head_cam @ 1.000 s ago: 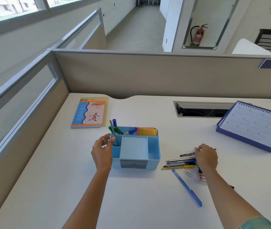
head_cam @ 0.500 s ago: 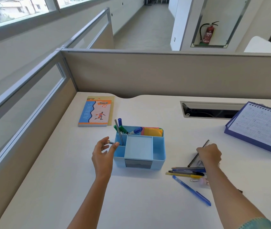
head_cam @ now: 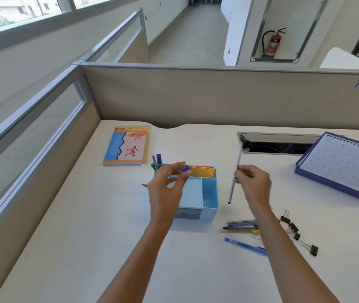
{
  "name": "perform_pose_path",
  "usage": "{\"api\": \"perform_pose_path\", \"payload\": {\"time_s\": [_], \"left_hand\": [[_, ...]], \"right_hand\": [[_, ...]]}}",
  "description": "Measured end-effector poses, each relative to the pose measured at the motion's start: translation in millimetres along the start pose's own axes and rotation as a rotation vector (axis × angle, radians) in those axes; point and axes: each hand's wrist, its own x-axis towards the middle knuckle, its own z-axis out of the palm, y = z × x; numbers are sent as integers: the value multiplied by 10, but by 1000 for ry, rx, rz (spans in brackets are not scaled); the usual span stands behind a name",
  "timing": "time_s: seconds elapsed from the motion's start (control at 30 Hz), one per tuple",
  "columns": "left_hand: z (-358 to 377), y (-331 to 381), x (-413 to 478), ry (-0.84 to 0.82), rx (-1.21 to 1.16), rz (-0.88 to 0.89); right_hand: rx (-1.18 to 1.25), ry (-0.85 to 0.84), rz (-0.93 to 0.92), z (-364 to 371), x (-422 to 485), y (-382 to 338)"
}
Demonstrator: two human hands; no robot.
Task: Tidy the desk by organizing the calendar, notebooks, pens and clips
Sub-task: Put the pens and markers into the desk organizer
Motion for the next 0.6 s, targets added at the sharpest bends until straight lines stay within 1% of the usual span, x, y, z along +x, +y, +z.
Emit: {"api": "perform_pose_path", "payload": {"time_s": [0.07, 0.13, 0.23, 0.4, 0.47, 0.6], "left_hand": [[140, 32, 94, -95, -56, -98], [220, 15, 211, -161, -95, -134], [198, -2, 366, -135, -115, -165], [-65, -61, 463, -15, -140, -187], [-198, -100, 498, 73, -114, -180], [-471, -198, 611, 222, 25, -141]], "right_hand": [[-21, -99, -149, 176, -112, -205], [-28, -196, -278, 353, -228, -385], [5, -292, -391, 569, -346, -544], [-48, -360, -453, 754, -360, -624], [-57, -365, -427, 756, -352, -610], [-78, -324, -339, 613, -348, -494]]}}
